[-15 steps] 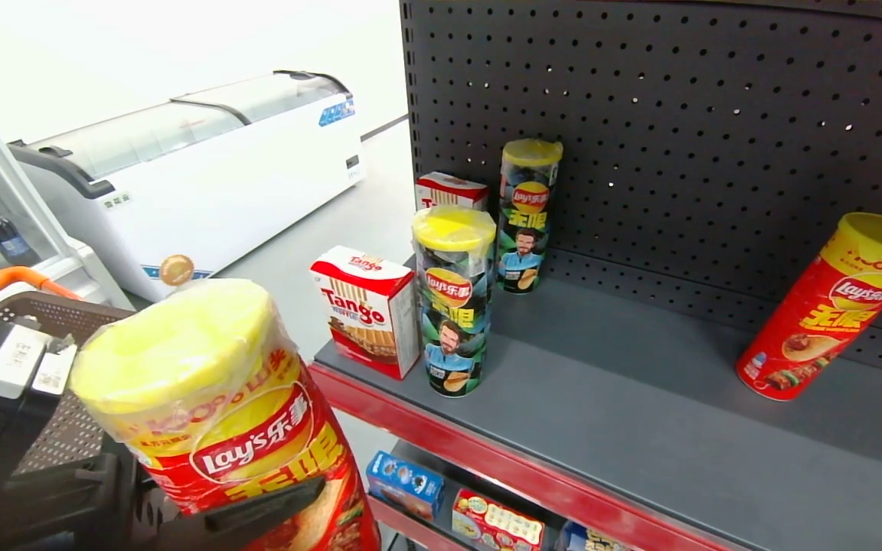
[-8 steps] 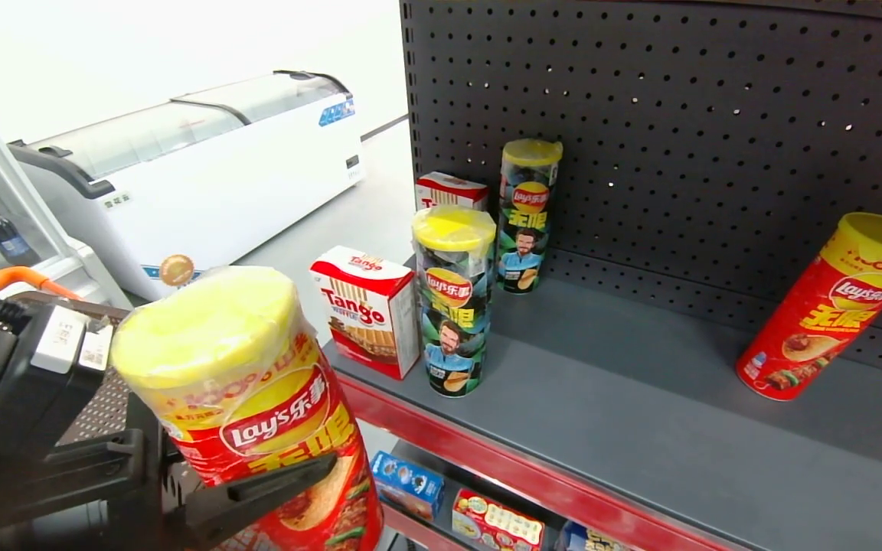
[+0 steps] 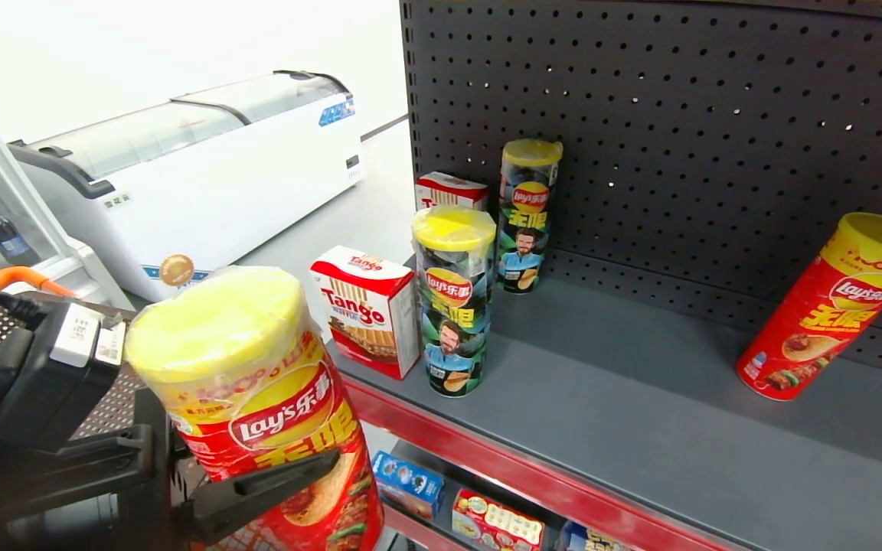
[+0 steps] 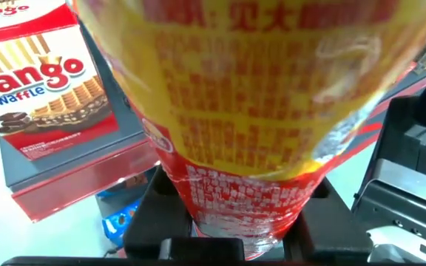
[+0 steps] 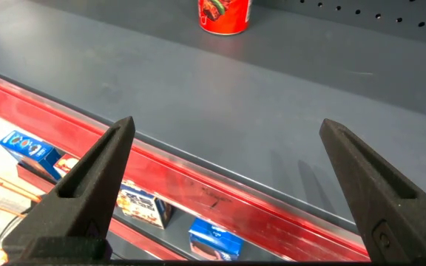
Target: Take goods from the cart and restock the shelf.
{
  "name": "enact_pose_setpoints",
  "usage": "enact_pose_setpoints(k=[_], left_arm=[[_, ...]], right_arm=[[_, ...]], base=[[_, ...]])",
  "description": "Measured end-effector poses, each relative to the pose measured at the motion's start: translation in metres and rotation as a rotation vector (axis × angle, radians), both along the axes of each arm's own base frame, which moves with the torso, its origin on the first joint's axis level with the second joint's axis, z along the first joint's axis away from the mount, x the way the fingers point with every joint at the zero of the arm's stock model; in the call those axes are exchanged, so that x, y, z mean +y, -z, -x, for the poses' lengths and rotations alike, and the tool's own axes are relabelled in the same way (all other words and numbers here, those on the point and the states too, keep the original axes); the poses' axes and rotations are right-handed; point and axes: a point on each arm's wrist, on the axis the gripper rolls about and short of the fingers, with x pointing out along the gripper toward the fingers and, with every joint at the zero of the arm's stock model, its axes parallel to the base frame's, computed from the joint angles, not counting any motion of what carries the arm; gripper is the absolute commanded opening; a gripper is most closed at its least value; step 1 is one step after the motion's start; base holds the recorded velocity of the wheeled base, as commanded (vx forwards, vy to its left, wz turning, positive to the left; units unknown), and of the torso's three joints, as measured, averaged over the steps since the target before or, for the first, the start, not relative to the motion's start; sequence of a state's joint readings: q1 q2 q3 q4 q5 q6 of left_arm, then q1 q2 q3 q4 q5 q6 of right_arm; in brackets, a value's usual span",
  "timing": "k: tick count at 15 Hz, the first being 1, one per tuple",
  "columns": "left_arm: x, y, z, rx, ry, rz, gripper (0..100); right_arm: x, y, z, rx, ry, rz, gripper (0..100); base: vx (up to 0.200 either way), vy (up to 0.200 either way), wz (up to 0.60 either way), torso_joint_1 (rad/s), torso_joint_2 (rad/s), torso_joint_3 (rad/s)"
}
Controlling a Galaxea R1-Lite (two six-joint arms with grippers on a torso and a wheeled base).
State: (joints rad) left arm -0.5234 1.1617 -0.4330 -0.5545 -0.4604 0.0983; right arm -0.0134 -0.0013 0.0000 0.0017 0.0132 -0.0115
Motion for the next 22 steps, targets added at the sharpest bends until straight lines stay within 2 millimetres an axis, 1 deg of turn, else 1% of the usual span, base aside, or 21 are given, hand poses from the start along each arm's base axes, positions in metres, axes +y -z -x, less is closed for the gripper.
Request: enact_pose_setpoints(k=[9,22], left_arm=[[0.0006,0.0016,0.0004,0.005,-0.002,-0.003,0],[0.0013,0.0010,0.0017,0.000,0.000,-0.001,0]], right_arm=[[0.0000,-0.0001,0.0000,-0.001,0.000,0.000,100],[0.0000,0.0004,-0.0001,0.006,-0.003,0.001,100]], base=[[0.000,0.000,-0.60,0.003,0.00,0.002],[0.000,0.000,0.00,0.000,0.00,0.000]])
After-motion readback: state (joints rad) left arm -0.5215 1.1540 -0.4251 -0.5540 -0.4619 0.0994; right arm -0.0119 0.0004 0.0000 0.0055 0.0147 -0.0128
